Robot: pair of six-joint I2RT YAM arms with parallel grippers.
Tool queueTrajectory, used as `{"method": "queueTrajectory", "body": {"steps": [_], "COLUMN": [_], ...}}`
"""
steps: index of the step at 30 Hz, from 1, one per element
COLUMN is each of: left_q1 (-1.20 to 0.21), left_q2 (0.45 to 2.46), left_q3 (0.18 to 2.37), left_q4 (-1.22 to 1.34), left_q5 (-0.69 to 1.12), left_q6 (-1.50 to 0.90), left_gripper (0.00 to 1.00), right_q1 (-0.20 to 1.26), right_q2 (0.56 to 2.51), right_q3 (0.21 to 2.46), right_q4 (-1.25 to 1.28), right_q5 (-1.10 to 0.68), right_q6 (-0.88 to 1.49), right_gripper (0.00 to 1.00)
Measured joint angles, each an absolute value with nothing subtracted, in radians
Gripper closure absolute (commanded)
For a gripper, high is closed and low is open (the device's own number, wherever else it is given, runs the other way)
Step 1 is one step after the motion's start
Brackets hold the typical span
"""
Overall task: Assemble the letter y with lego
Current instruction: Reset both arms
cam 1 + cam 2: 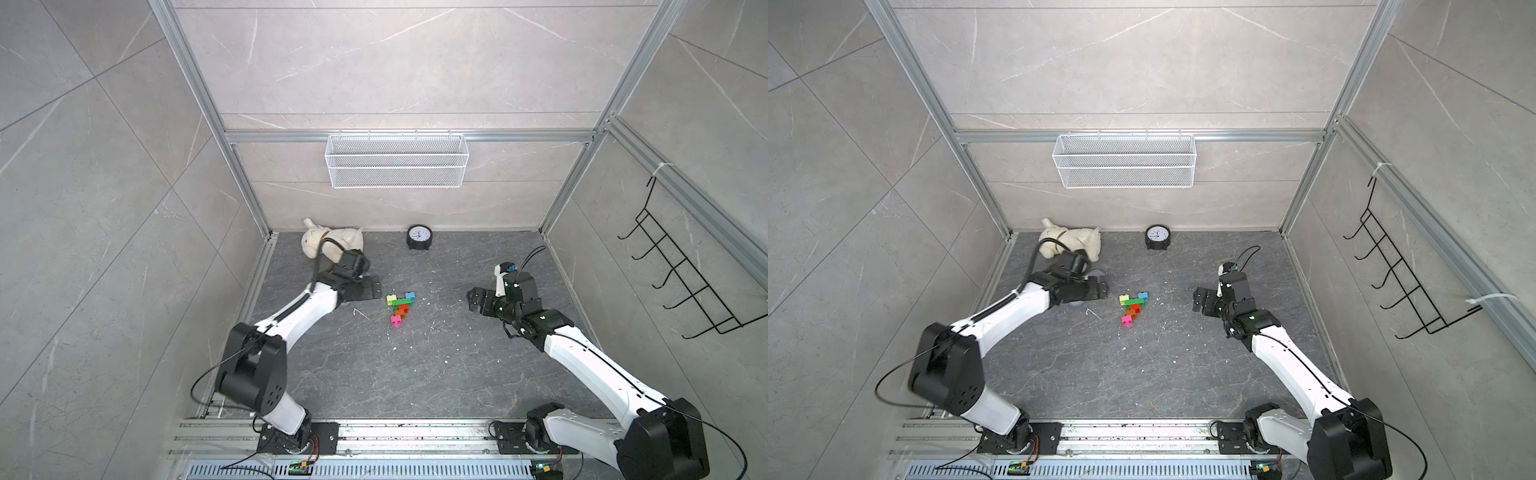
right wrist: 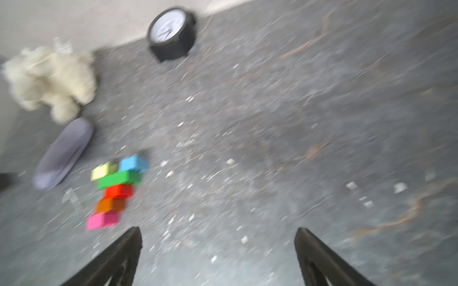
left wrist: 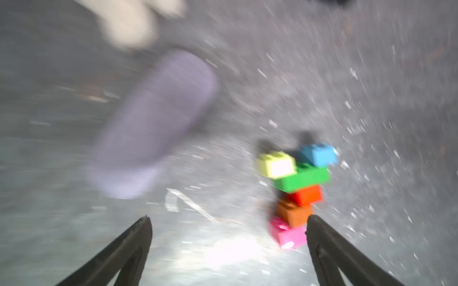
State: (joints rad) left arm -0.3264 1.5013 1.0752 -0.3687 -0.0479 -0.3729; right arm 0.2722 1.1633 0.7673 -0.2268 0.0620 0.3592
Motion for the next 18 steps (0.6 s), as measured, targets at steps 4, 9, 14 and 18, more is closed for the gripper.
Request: {"method": "queueTrajectory", "body": {"steps": [4, 9, 14, 18], "left_q1": [-0.105, -0.010, 0.012, 0.047], "left_q2": [1.369, 1.381, 1.478, 1.513], "left_q3": [0.867, 0.590, 0.414, 0.344], "left_q4": [-0.181, 0.127, 0.452, 0.637], "left_q5": [-0.066, -0.077, -0.078, -0.083], "left_q6": [-0.245, -0.110, -0.048, -0.047], "left_gripper": [0.00, 0.00, 0.00, 0.00], "right_q1": [0.212, 0.146, 0.094, 0.078], "right_q2": [1.172, 1.179, 1.314, 1.529], "right_q3": [0.685, 0.557, 0.319, 0.265], "right_q4": [-0.113, 0.070, 0.551, 0.795], "right_q5": [0.161, 0.222, 0.159, 0.092], "right_q6": [0.249, 0.138, 0.064, 0.038], "right_gripper": [0.00, 0.00, 0.00, 0.00]}}
